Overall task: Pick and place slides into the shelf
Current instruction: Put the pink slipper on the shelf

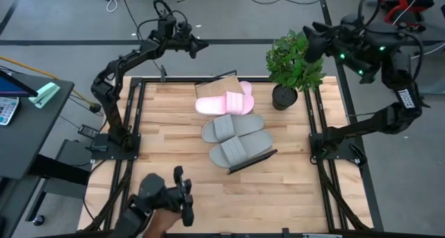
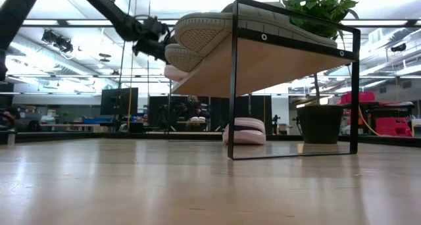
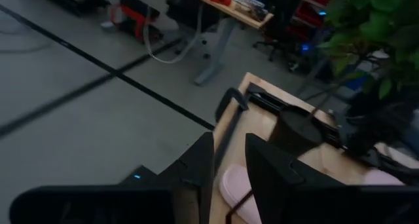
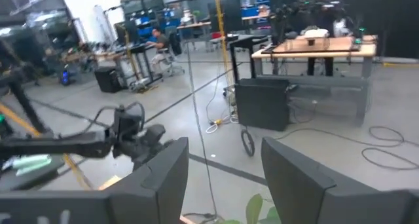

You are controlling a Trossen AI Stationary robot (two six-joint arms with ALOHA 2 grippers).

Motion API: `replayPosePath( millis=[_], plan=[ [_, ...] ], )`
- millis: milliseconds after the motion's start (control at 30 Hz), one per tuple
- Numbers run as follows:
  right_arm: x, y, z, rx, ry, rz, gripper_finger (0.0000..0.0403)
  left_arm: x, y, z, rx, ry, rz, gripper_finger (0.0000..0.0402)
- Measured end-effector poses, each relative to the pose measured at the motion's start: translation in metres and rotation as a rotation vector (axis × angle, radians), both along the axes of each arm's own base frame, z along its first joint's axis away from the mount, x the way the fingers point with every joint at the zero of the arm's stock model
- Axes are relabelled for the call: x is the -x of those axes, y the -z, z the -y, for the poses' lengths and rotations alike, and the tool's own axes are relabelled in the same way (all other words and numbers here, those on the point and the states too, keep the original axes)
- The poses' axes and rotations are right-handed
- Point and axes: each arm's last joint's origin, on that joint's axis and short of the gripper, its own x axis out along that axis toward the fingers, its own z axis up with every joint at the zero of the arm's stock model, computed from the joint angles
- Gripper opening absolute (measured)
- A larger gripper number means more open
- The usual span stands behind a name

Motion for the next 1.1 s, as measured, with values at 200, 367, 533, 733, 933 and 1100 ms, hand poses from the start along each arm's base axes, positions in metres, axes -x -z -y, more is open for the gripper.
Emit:
replayPosePath(
  millis=[200, 367, 533, 733, 933, 1100],
  plan=[
    [-0.002, 0.002, 0.007, -0.034, 0.023, 0.028, 0.0197, 0.003, 0.039, -0.022, 0.068, 0.057, 0.0, 0.009],
    [-0.005, 0.003, 0.013, -0.057, 0.055, 0.044, 0.0197, -0.003, 0.069, -0.031, 0.019, 0.093, -0.047, 0.0092],
    [-0.01, 0.006, 0.02, -0.098, 0.07, 0.062, 0.0197, -0.01, 0.094, -0.036, 0.032, 0.108, -0.064, 0.01],
    [-0.014, 0.009, 0.024, -0.139, 0.088, 0.093, 0.0197, -0.018, 0.11, -0.039, -0.014, 0.127, -0.062, 0.0101],
    [-0.019, 0.011, 0.03, -0.166, 0.112, 0.11, 0.0197, -0.02, 0.118, -0.043, -0.027, 0.128, -0.038, 0.0103],
    [-0.026, 0.015, 0.036, -0.178, 0.117, 0.092, 0.0197, -0.021, 0.121, -0.045, -0.032, 0.128, -0.035, 0.0105]
  ],
)
